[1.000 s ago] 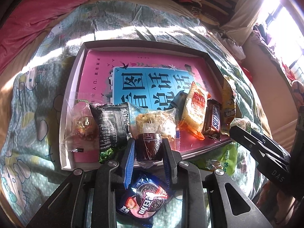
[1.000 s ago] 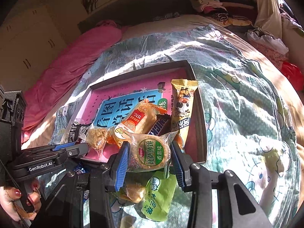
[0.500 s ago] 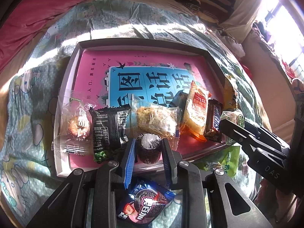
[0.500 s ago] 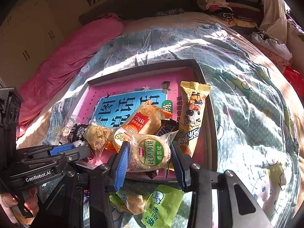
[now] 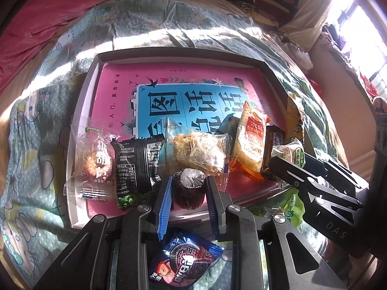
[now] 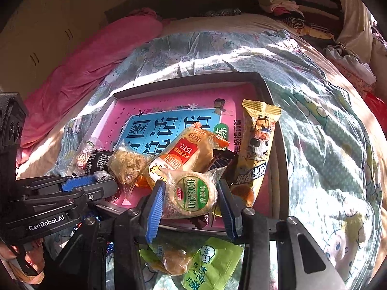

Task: Organize snacks
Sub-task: 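Open left tool to release the jar in the box while right tool releases the cake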

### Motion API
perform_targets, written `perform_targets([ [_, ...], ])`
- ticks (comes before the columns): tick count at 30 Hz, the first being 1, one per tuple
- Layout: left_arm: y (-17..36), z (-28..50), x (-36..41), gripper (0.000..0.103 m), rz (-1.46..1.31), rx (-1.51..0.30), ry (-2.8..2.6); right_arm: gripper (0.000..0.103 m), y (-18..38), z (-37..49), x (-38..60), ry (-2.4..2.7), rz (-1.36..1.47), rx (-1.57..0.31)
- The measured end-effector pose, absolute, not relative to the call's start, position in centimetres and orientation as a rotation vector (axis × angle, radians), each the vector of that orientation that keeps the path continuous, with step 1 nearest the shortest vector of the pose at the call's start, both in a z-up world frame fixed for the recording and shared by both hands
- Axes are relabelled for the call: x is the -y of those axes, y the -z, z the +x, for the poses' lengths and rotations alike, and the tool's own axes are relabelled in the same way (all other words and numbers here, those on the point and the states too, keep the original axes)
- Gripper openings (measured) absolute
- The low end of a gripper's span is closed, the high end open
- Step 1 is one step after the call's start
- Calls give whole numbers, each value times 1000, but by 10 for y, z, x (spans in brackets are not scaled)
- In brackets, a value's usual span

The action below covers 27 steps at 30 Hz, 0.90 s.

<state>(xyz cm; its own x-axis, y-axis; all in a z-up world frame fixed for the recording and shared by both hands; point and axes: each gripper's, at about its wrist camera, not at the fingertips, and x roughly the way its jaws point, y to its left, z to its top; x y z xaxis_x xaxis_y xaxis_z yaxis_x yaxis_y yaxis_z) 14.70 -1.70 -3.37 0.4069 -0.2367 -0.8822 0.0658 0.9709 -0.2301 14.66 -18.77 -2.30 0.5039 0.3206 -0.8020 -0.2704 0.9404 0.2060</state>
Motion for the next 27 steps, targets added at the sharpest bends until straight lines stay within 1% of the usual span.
perform_targets([
  [27,34,143,15,28,-178,-1161,201,46,11,144,195,-325,70,-965],
])
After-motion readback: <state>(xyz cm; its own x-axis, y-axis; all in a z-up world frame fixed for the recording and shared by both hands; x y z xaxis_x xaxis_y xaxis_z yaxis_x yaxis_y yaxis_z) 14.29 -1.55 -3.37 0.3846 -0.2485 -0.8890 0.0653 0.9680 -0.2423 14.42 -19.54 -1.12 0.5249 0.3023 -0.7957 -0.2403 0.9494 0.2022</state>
